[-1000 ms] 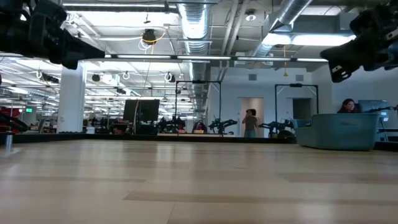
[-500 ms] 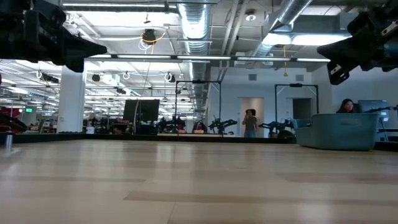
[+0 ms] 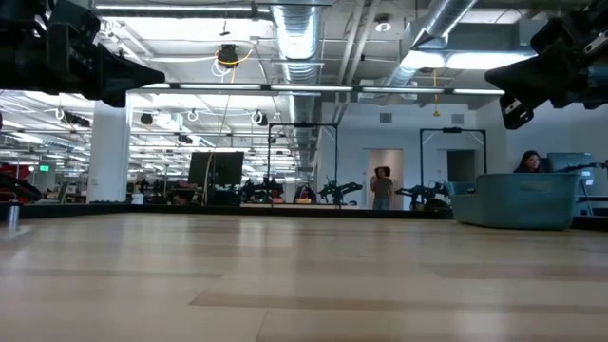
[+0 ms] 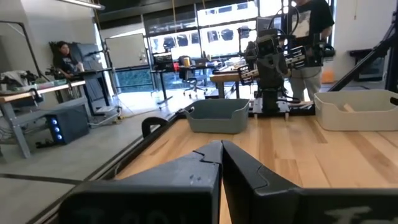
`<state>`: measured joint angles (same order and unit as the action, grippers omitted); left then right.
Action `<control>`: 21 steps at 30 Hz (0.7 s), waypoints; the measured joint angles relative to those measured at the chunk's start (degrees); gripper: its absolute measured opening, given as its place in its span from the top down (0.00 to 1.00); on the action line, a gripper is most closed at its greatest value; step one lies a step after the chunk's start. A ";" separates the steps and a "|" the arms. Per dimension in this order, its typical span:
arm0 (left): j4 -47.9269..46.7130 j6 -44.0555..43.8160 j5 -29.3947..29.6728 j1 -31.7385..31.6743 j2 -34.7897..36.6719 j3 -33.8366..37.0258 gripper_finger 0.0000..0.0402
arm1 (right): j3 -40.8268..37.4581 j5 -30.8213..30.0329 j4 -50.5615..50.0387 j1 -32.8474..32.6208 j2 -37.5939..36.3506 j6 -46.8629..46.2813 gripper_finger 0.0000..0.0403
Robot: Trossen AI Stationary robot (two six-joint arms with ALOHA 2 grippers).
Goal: Sort & place blocks by color
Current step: Return to Home Position
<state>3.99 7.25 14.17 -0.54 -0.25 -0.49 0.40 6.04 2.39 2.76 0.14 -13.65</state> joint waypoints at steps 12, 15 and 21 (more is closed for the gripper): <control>0.00 -0.88 -0.04 0.00 0.00 0.07 1.00 | -0.04 -0.07 -0.02 0.00 0.00 0.11 0.90; 0.00 -0.89 -0.04 0.00 0.00 0.07 1.00 | -0.04 -0.07 -0.02 0.00 0.00 0.11 0.91; 0.00 -0.94 -0.08 0.00 0.00 0.09 1.00 | -0.07 -0.07 -0.04 0.00 0.00 0.11 0.90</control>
